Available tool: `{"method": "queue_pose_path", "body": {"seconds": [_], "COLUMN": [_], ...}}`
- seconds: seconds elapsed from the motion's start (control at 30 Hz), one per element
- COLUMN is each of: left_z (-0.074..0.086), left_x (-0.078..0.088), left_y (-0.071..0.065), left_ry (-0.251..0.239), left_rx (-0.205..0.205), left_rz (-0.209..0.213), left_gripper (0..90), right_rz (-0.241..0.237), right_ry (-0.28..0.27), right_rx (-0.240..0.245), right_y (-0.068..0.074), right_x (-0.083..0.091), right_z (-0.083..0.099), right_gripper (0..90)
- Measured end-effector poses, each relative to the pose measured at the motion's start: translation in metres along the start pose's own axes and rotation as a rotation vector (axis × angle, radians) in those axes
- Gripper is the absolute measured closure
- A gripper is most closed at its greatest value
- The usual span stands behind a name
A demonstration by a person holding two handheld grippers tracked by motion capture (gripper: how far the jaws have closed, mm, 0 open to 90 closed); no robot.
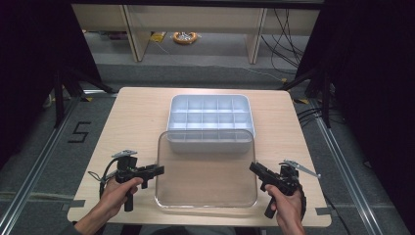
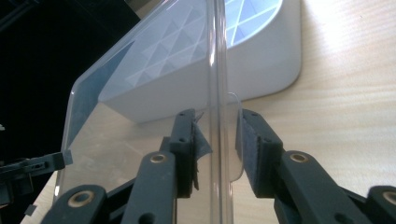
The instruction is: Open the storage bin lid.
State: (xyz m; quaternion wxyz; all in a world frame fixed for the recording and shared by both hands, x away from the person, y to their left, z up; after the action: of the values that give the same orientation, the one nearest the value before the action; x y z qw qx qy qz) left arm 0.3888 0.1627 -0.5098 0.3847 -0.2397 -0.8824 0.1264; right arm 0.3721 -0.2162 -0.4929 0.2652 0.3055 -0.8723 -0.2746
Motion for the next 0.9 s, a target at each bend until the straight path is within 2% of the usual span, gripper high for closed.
{"method": "queue_pose_path", "body": {"seconds": [0.17, 0.23, 0.27, 0.3, 0.33, 0.37, 0.4, 0.47, 0.5, 0.53, 0.73, 0.77, 0.83, 0.87, 0.9], "left_z": [0.005, 0.008, 0.009, 0.010, 0.012, 0.013, 0.014, 0.016, 0.017, 0.018, 0.028, 0.029, 0.031, 0.031, 0.033], "left_x": [0.000, 0.000, 0.000, 0.000, 0.000, 0.000, -0.001, -0.001, -0.001, -0.001, -0.001, -0.002, -0.002, -0.003, -0.003], "left_y": [0.000, 0.000, 0.000, 0.000, 0.000, 0.000, 0.000, -0.001, -0.001, -0.001, -0.001, -0.001, -0.001, -0.001, -0.001], "left_ry": [0.006, 0.012, 0.015, 0.020, 0.022, 0.026, 0.027, 0.032, 0.035, 0.035, 0.055, 0.053, 0.061, 0.060, 0.068], "left_rx": [0.001, -0.001, -0.001, -0.001, 0.001, -0.004, -0.003, -0.004, -0.004, -0.003, 0.001, 0.003, 0.003, 0.002, 0.000], "left_rz": [0.001, 0.003, -0.001, 0.004, 0.003, 0.004, 0.005, 0.007, 0.008, 0.007, 0.015, 0.012, 0.009, 0.013, 0.014], "left_gripper": [58.4, 58.4, 58.3, 58.3, 58.4, 58.3, 58.3, 58.2, 58.2, 58.2, 57.8, 57.8, 57.8, 57.8, 57.7], "right_rz": [0.012, -0.006, -0.008, -0.011, -0.017, -0.013, -0.003, -0.006, -0.003, -0.005, 0.014, 0.012, 0.003, 0.003, -0.002], "right_ry": [0.014, 0.001, 0.004, 0.004, 0.014, 0.007, 0.011, 0.007, 0.011, 0.010, 0.024, 0.018, 0.030, 0.030, 0.034], "right_rx": [-0.004, -0.003, -0.032, -0.023, -0.072, -0.033, -0.017, -0.031, -0.062, -0.030, -0.041, -0.023, -0.057, -0.057, -0.084], "right_y": [0.000, 0.000, 0.002, 0.002, 0.005, 0.002, 0.000, 0.000, 0.001, -0.002, -0.006, -0.008, -0.007, -0.007, -0.005], "right_x": [0.003, 0.004, 0.005, 0.006, 0.008, 0.008, 0.009, 0.010, 0.010, 0.011, 0.013, 0.013, 0.014, 0.014, 0.014], "right_z": [0.006, 0.008, 0.009, 0.010, 0.012, 0.013, 0.014, 0.017, 0.019, 0.019, 0.027, 0.028, 0.032, 0.032, 0.033], "right_gripper": [68.7, 68.7, 68.7, 68.7, 68.7, 68.7, 68.7, 68.7, 68.7, 68.7, 68.6, 68.6, 68.6, 68.6, 68.6]}}
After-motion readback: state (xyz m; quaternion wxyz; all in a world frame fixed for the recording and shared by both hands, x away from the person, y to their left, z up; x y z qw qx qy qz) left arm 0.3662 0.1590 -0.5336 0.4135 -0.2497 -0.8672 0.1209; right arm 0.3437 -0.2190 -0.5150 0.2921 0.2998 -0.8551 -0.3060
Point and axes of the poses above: each handheld gripper's, and its own axes: x roughly backward along the jaws, z roughly out of its underside, y roughly to its left, the point moved 6 cm from there along -x, roughly forward along the jaws, and after that the axes turned 10 degrees about -z, right-handed, at the moved point
